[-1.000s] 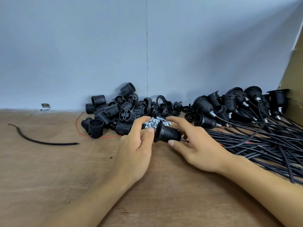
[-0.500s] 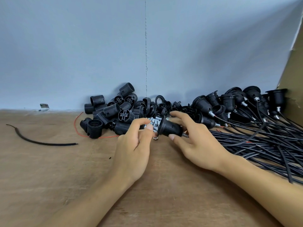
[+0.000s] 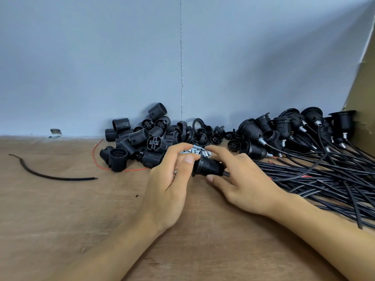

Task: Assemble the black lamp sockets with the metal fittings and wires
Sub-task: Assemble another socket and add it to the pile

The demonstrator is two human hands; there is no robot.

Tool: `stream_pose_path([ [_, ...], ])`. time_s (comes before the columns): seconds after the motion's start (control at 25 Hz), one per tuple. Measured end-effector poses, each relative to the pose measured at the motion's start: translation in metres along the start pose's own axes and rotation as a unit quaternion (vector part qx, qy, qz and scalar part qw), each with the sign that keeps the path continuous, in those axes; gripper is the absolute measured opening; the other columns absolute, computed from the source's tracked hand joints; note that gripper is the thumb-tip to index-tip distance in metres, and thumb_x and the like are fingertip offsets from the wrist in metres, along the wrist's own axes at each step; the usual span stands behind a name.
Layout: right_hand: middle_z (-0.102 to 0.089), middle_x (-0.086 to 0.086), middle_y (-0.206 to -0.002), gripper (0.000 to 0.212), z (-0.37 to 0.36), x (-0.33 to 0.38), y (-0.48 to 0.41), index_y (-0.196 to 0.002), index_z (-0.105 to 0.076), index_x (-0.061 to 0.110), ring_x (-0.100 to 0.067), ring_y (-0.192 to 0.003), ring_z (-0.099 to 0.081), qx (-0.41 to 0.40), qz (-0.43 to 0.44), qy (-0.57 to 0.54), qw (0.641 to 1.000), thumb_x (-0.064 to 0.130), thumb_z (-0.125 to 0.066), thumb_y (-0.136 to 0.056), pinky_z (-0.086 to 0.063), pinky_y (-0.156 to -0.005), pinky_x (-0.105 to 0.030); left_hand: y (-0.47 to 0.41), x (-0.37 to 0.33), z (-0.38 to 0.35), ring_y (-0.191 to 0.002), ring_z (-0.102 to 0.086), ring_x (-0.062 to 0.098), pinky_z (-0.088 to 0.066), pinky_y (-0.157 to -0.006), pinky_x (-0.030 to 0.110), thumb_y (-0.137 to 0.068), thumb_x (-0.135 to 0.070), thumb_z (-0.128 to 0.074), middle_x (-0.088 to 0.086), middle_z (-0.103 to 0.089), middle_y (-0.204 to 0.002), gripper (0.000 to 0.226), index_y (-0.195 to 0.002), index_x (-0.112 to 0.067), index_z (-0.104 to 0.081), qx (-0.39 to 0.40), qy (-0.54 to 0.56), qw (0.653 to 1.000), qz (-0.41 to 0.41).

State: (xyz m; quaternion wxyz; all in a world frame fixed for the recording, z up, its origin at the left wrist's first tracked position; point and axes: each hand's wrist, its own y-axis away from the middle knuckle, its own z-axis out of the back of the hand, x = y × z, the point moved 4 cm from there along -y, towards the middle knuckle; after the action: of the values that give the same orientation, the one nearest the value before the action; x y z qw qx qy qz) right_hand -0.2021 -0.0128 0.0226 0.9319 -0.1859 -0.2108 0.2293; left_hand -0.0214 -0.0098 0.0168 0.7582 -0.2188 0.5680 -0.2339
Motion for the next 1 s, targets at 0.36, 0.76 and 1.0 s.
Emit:
stream_pose_path([
  [0.36,-0.063,0.009,-0.134,0.058,0.006,-0.005,-0.002,-0.146,-0.037,0.032,-0.011,-0.128,-0.053,-0.040,-0.050,-0.088,0.994,0.031,-0.064,-0.094,-0.040,-0.110,-0.038,-0.002,0.012,-0.001,-0.079,-0.067,0.005,-0.044,-0.073,0.016,-0.090,-0.066,-0.032,-0.009,-0.076,-0.081,0.039,-0.101,-0.042,-0.060,-0.002,0.005,0.998,0.056],
  [0.76,-0.064,0.016,-0.126,0.059,-0.001,0.004,0.001,-0.144,-0.035,0.039,-0.011,-0.123,-0.054,-0.007,-0.004,-0.078,0.997,0.035,-0.065,-0.093,-0.042,-0.106,-0.039,-0.003,0.010,0.000,-0.090,-0.063,0.025,-0.043,-0.075,0.010,-0.097,-0.061,-0.036,0.014,-0.072,-0.094,0.029,-0.115,-0.050,-0.057,0.000,0.046,0.999,0.022],
  [1.0,-0.068,0.005,-0.122,0.059,0.002,0.002,-0.001,-0.145,-0.033,0.037,-0.015,-0.110,-0.061,-0.008,-0.016,-0.079,0.997,0.034,-0.063,-0.094,-0.050,-0.094,-0.040,0.000,0.004,0.000,-0.082,-0.062,0.037,-0.049,-0.078,0.034,-0.101,-0.055,-0.037,-0.002,-0.077,-0.093,0.029,-0.114,-0.045,-0.061,-0.002,0.042,0.999,-0.009],
])
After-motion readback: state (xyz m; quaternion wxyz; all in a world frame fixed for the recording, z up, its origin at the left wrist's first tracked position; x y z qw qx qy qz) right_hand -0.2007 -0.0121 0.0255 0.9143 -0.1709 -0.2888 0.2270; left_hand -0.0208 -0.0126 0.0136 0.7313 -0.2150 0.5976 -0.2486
